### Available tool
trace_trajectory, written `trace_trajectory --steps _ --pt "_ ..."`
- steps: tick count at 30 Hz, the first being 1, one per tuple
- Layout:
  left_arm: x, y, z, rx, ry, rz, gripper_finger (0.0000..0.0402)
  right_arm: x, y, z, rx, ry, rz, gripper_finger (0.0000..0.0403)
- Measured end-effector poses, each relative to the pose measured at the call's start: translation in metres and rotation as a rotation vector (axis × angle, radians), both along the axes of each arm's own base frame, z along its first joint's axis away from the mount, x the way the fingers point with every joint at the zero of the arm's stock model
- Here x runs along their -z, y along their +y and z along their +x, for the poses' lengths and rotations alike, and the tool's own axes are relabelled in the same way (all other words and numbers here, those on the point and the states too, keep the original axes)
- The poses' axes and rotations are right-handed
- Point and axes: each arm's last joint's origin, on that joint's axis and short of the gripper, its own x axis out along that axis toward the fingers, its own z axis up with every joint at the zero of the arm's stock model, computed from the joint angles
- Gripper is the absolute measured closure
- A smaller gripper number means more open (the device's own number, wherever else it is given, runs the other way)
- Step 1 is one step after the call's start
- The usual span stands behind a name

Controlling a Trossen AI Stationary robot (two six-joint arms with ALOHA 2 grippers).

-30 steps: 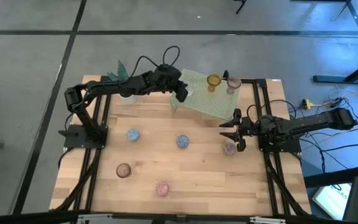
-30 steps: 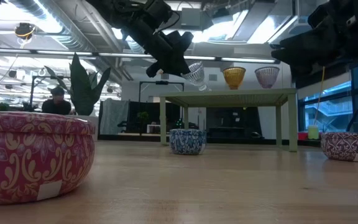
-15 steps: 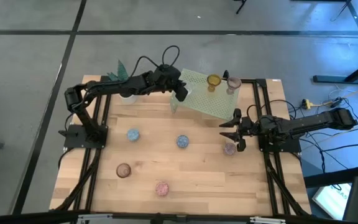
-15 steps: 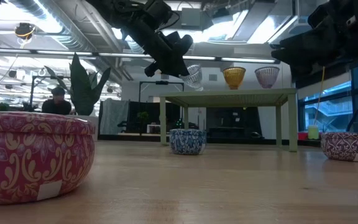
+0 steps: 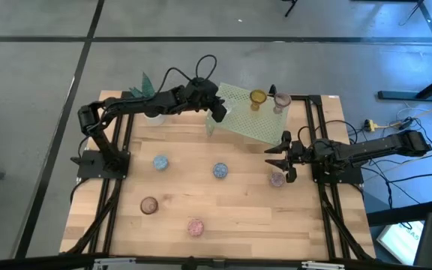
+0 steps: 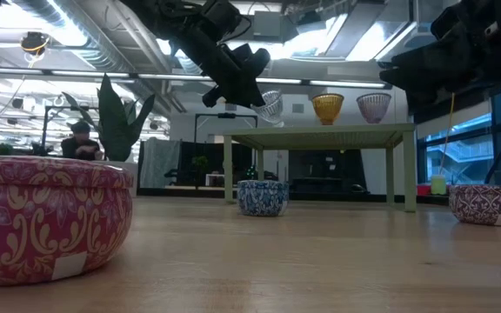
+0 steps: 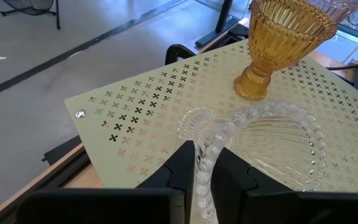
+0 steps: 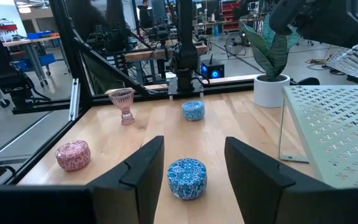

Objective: Pick & Place candle stick holders
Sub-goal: Put the transparent candle holder on the shelf aligned with the brown candle holder

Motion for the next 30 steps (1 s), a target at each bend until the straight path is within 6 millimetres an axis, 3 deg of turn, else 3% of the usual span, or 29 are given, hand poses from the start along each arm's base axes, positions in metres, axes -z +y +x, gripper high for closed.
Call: trace_trajectory --steps 12,21,25,30 --pt "-0.007 0.002 0.004 -0.003 -0.081 0.034 0.0364 0.0 0.0 0.0 0.0 -0.004 0.001 0.023" --pt "-0.011 0.011 -0.001 -0.044 -0.197 -0.173 0.0371 -0.004 0.0 0.0 0.003 -0.043 0.054 0.023" --pt "-0.03 0.016 0.0 -0.04 -0.215 -0.193 0.0372 -0.004 0.0 0.0 0.003 -0.043 0.053 0.023" --pt "-0.071 0.017 0.001 -0.033 -0.218 -0.164 0.0372 -0.004 0.0 0.0 0.003 -0.042 0.05 0.023"
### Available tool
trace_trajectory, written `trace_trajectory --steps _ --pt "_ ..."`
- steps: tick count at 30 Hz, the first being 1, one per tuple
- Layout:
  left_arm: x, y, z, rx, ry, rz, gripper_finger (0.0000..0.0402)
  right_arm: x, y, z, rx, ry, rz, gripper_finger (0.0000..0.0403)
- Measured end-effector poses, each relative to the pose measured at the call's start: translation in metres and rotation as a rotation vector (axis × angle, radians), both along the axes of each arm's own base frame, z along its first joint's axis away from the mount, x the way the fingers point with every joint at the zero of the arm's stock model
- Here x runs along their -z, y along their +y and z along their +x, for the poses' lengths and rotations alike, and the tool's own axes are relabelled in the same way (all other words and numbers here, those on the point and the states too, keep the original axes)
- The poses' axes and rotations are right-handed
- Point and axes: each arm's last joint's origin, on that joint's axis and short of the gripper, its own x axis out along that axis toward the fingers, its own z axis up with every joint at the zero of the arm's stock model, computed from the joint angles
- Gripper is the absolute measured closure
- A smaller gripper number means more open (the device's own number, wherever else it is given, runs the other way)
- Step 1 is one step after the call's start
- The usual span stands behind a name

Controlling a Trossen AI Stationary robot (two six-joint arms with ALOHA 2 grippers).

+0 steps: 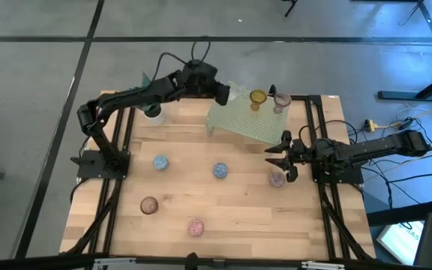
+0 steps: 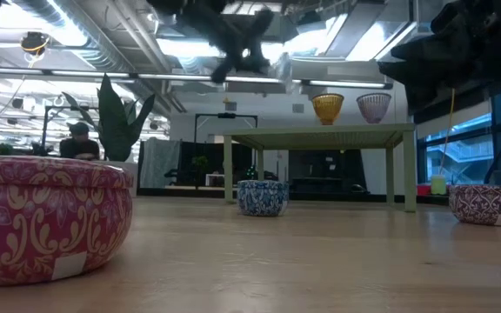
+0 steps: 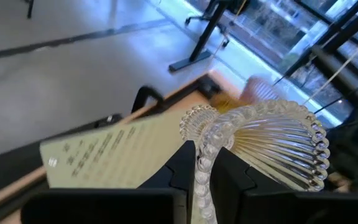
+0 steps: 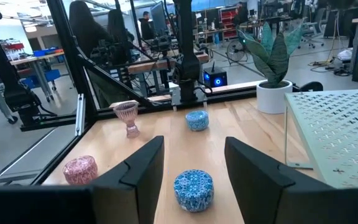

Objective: Pick & Place candle stick holders
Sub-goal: Put the transparent candle holder on the shelf aligned with the brown candle holder

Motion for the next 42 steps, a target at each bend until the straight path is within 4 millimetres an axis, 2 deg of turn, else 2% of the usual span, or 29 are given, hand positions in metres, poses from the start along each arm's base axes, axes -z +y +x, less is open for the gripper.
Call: trace_trajectory --steps 4,8,11,16,20,25,28,38,42 --pt "-0.031 0.006 -0.005 -0.021 0.02 -0.008 0.0372 0.0 0.0 0.0 0.0 0.0 0.0 0.023" --pt "-0.044 0.014 -0.004 -0.073 0.062 -0.009 0.0373 0.0 0.0 0.0 0.0 -0.004 0.0 0.023" --pt "-0.04 0.021 0.007 -0.075 0.111 -0.035 0.0373 -0.001 0.0 0.0 0.002 -0.009 0.001 0.023" --pt "-0.016 0.033 0.028 -0.013 0.242 -0.085 0.0373 -0.001 0.0 0.0 0.003 -0.01 0.003 0.023" --pt "-0.015 0.036 0.036 0.022 0.247 -0.113 0.0373 0.0 0.0 0.0 0.003 0.001 0.002 0.023" --pt "0.001 0.036 0.036 0.042 0.357 -0.195 0.0373 0.002 0.0 0.0 0.002 0.018 0.001 0.023" --pt "0.004 0.034 0.033 0.043 0.395 -0.203 0.0373 0.003 0.0 0.0 0.002 0.029 0.0 0.023" --pt "0.021 0.034 0.034 0.026 0.443 -0.218 0.0373 0.003 0.0 0.0 0.002 0.031 -0.001 0.023" --pt "0.021 0.034 0.034 0.027 0.439 -0.216 0.0373 0.003 0.0 0.0 0.002 0.031 -0.001 0.023"
